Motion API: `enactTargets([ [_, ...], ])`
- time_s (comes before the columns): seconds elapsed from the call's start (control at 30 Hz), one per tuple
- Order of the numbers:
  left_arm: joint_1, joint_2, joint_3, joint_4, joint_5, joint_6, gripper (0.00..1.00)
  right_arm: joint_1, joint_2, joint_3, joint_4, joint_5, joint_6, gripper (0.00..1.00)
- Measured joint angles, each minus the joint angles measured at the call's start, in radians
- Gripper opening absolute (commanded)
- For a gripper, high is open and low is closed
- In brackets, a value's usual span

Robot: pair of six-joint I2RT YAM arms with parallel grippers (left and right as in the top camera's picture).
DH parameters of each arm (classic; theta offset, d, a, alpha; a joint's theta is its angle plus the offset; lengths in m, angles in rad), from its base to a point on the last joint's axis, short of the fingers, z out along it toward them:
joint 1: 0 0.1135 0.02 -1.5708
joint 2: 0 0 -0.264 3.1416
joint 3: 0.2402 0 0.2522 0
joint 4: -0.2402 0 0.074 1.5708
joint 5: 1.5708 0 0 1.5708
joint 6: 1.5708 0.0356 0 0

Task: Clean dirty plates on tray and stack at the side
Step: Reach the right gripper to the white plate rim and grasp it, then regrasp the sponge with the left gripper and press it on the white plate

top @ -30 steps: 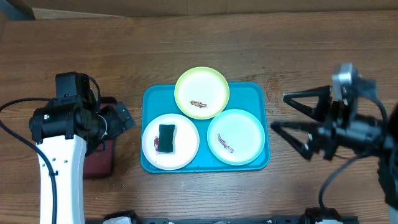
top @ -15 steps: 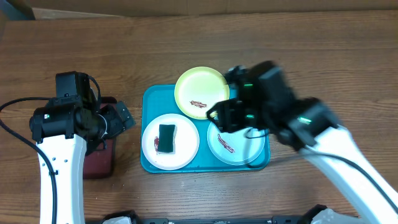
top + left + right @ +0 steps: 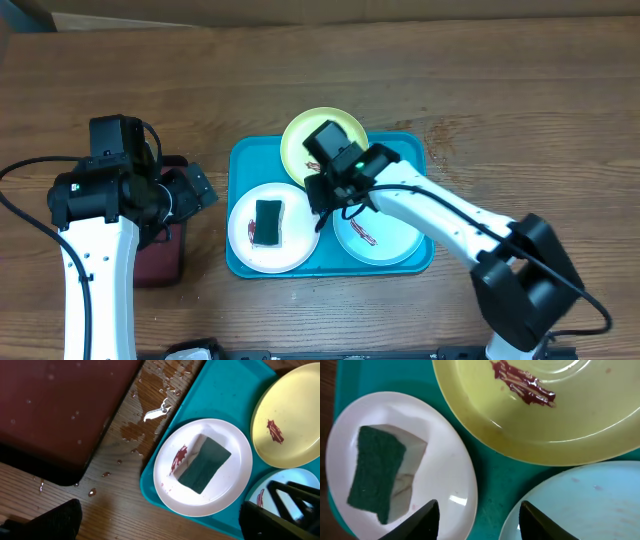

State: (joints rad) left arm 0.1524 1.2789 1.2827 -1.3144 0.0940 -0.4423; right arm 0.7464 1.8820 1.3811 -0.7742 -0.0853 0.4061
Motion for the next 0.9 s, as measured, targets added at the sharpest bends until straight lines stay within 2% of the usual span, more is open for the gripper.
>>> enactTargets([
  [0.33,0.0,0.0,0.0,-0.014,0.0,0.006,1.0,0.047,0.116,0.0,0.083,0.038,-0.004,0.48],
  [0.5,0.0,0.0,0.0,-0.014,0.0,0.016,1.0,0.047,0.141,0.0,0.079,0.039,-0.007,0.37],
  [0.83,0.0,0.0,0.0,-0.014,0.023,0.027,1.0,0.048,0.142,-0.032,0.102,0.038,0.01,0.35],
  [0.9,0.0,0.0,0.0,-0.014,0.026,0.027,0.99,0.048,0.142,-0.032,0.103,0.038,0.009,0.29],
])
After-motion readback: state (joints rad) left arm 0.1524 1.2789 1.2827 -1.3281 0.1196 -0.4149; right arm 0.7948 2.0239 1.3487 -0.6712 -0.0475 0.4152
